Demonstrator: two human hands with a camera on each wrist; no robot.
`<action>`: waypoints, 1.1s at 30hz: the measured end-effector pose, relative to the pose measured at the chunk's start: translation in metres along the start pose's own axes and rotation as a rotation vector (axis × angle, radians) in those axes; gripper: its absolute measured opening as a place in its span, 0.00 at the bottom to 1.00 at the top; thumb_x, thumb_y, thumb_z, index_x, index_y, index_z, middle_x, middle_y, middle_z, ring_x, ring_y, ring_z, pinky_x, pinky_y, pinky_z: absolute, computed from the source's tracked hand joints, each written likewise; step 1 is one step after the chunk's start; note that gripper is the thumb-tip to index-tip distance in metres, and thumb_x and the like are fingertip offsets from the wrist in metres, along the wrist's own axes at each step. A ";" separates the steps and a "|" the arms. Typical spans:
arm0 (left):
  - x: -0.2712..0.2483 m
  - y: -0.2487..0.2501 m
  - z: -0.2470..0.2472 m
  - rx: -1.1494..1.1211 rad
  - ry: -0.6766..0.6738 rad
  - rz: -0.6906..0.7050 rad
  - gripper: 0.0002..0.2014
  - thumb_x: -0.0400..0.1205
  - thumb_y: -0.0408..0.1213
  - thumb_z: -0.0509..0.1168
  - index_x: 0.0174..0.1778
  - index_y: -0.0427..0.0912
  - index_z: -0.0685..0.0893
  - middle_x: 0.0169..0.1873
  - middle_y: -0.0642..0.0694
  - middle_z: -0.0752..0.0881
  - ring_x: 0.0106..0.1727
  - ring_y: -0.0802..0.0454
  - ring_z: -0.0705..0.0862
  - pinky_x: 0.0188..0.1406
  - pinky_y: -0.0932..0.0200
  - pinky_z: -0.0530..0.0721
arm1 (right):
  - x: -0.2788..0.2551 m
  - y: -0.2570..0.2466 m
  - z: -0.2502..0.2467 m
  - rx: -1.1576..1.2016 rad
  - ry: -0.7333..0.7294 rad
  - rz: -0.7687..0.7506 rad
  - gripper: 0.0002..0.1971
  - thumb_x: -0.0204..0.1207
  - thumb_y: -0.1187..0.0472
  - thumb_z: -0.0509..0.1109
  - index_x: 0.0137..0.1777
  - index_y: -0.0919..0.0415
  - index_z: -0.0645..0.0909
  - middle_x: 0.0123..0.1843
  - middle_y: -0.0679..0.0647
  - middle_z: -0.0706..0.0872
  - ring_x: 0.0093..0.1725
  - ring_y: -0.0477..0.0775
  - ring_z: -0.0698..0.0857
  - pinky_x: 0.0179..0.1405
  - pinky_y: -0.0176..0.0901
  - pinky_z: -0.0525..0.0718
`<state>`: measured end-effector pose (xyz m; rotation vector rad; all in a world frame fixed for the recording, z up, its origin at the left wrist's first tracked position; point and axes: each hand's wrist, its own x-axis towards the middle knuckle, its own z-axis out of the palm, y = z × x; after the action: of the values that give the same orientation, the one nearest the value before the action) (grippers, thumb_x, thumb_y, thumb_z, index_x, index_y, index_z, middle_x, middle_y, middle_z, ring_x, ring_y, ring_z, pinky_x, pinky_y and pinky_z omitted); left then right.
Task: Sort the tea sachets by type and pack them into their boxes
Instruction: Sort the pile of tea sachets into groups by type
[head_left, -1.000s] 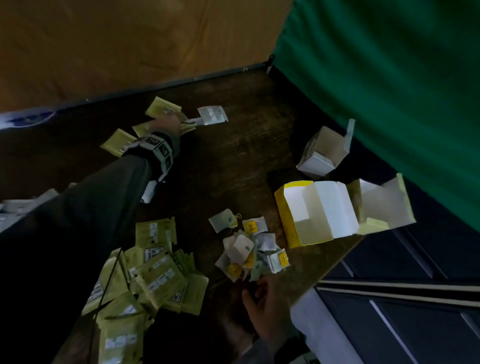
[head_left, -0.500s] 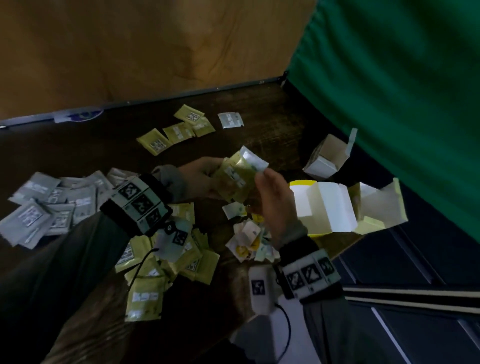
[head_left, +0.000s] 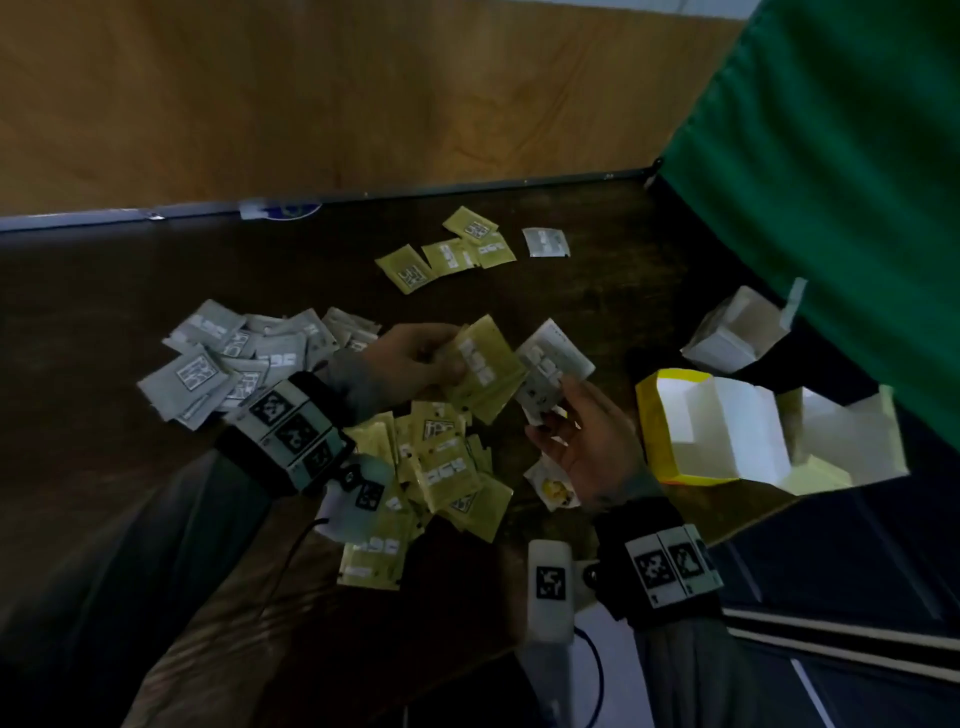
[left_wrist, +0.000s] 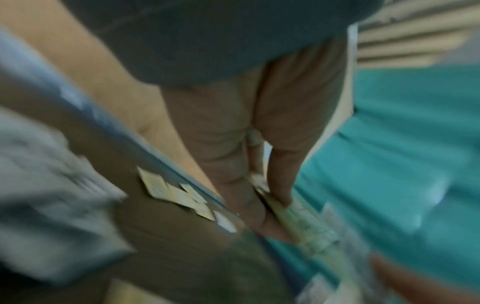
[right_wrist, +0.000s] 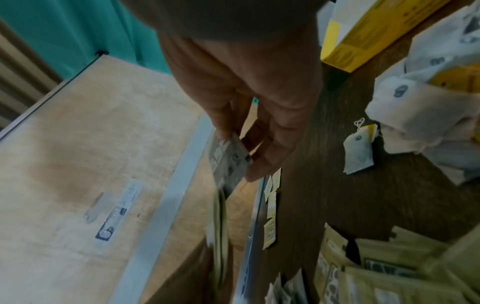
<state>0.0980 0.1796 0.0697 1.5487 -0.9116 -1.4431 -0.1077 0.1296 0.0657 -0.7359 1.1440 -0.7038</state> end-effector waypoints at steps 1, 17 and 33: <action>-0.005 -0.007 -0.007 0.095 0.038 0.001 0.21 0.81 0.31 0.64 0.71 0.47 0.74 0.51 0.51 0.82 0.46 0.61 0.83 0.41 0.64 0.86 | -0.001 0.003 0.001 -0.012 0.009 -0.008 0.08 0.81 0.57 0.64 0.53 0.56 0.84 0.51 0.57 0.88 0.46 0.56 0.88 0.35 0.46 0.88; -0.010 -0.026 0.007 0.226 0.118 -0.029 0.22 0.81 0.48 0.63 0.69 0.45 0.74 0.57 0.49 0.81 0.60 0.50 0.82 0.54 0.53 0.84 | 0.020 0.011 0.033 -0.348 -0.018 -0.094 0.04 0.71 0.67 0.75 0.41 0.58 0.86 0.42 0.54 0.89 0.41 0.47 0.89 0.35 0.35 0.87; 0.032 -0.032 -0.101 1.252 0.441 -0.375 0.41 0.75 0.43 0.68 0.81 0.52 0.53 0.80 0.36 0.50 0.79 0.36 0.55 0.75 0.40 0.64 | 0.191 -0.076 0.075 -0.892 0.029 -0.206 0.08 0.78 0.64 0.68 0.55 0.56 0.80 0.56 0.56 0.85 0.50 0.51 0.84 0.44 0.44 0.85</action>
<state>0.2007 0.1721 0.0285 2.9122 -1.3793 -0.5848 0.0048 -0.0563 0.0434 -1.6114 1.4208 -0.3417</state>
